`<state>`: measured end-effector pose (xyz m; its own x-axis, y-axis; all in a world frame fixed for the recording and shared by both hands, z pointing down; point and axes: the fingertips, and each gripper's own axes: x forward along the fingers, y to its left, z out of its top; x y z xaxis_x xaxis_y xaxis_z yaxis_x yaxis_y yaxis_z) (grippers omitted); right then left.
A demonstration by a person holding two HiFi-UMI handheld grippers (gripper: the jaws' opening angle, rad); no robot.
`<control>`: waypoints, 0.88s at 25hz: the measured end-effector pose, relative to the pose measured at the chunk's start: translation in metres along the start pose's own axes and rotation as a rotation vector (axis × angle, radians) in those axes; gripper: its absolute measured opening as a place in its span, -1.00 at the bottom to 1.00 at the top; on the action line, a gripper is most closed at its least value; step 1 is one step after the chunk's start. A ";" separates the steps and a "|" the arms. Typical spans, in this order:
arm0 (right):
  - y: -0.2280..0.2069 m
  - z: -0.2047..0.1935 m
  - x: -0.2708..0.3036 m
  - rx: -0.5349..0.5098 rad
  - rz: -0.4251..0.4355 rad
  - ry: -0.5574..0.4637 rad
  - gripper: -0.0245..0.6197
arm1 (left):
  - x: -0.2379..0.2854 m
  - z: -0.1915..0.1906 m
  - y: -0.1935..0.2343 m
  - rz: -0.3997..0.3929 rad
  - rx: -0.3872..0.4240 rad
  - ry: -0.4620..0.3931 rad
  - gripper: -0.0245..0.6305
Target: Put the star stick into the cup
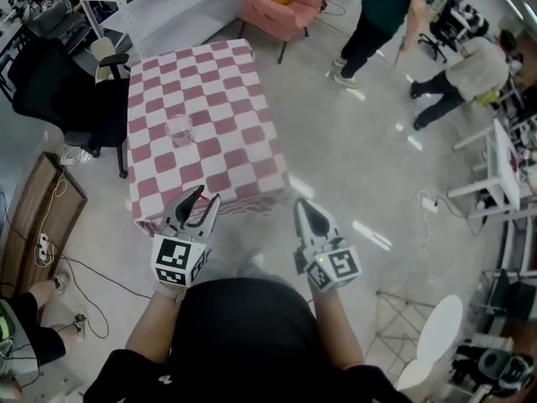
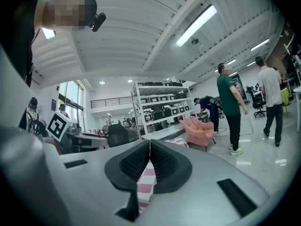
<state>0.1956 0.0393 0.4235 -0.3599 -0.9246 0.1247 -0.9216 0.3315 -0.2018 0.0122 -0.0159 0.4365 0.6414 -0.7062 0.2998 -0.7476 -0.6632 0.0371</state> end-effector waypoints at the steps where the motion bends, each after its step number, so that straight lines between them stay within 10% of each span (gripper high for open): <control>1: -0.004 0.002 0.005 0.001 0.019 -0.003 -0.87 | 0.003 0.001 0.001 0.019 -0.004 0.003 -0.38; 22: 0.018 -0.004 0.168 0.013 0.225 0.084 -0.87 | 0.043 0.025 0.155 0.207 -0.064 -0.003 -0.38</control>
<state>0.1174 -0.1095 0.4448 -0.5675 -0.8086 0.1553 -0.8149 0.5247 -0.2461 -0.0720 -0.1553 0.4316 0.4733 -0.8266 0.3047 -0.8729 -0.4867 0.0355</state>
